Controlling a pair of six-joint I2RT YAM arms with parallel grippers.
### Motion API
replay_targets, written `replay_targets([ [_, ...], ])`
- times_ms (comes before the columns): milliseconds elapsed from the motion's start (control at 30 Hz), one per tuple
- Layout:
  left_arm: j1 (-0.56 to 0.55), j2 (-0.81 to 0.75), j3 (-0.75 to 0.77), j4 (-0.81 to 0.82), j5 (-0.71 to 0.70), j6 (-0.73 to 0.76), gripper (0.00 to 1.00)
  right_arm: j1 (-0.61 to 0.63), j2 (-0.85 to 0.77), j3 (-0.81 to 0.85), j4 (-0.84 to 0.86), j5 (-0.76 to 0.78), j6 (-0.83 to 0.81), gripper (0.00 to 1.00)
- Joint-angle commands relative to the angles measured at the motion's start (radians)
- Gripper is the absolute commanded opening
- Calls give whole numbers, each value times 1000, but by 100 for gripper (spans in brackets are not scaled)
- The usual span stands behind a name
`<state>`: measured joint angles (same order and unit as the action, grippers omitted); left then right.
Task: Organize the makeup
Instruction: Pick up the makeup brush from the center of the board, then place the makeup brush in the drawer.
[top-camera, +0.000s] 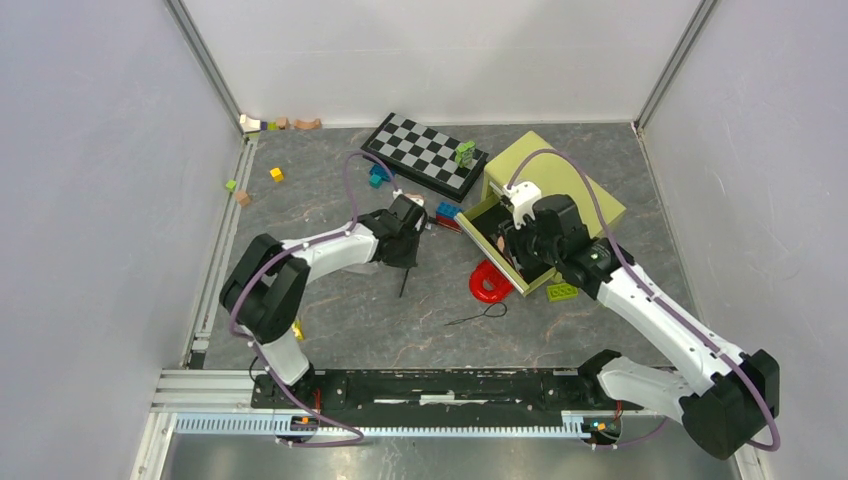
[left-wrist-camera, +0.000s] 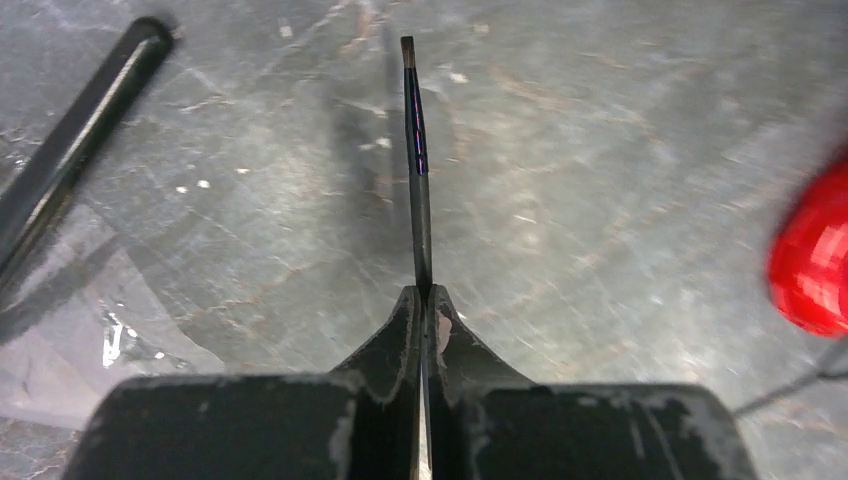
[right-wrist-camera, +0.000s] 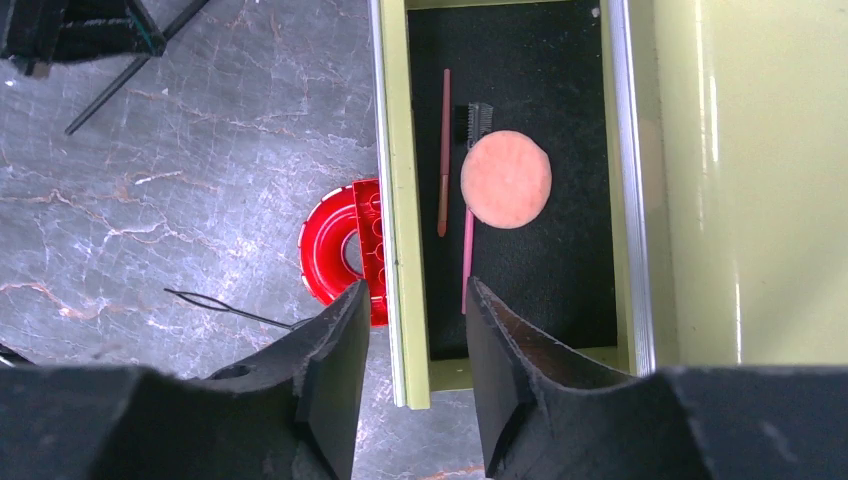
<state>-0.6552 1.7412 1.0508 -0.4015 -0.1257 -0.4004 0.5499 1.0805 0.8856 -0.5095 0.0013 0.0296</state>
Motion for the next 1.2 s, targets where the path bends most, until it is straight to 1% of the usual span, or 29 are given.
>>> replay_targets([
  [0,-44,-137,18,22,121,-11,2,1,-49,7,49,41,90,48],
  [100,-82,-197,32,54,182,-35,2,2,-72,17,91,31,180,51],
  [267,-119,-283,29,137,205,-129,2,1,-117,-7,201,19,412,57],
  [400,-152,-320,36,179,200,-167,2,1,-144,-67,340,-71,589,63],
  [500,-178,-331,54,185,202,-169,2,1,-145,-87,359,-72,685,65],
  [633,-223,-341,57,217,183,-182,2,0,-139,-121,381,-82,793,65],
  [767,-258,-335,71,247,173,-199,2,1,-119,-161,442,-124,855,64],
  [967,-291,-318,101,251,156,-189,2,1,-106,-187,456,-128,879,62],
  [1167,-316,-301,117,251,155,-183,2,2,-94,-197,473,-146,887,52],
])
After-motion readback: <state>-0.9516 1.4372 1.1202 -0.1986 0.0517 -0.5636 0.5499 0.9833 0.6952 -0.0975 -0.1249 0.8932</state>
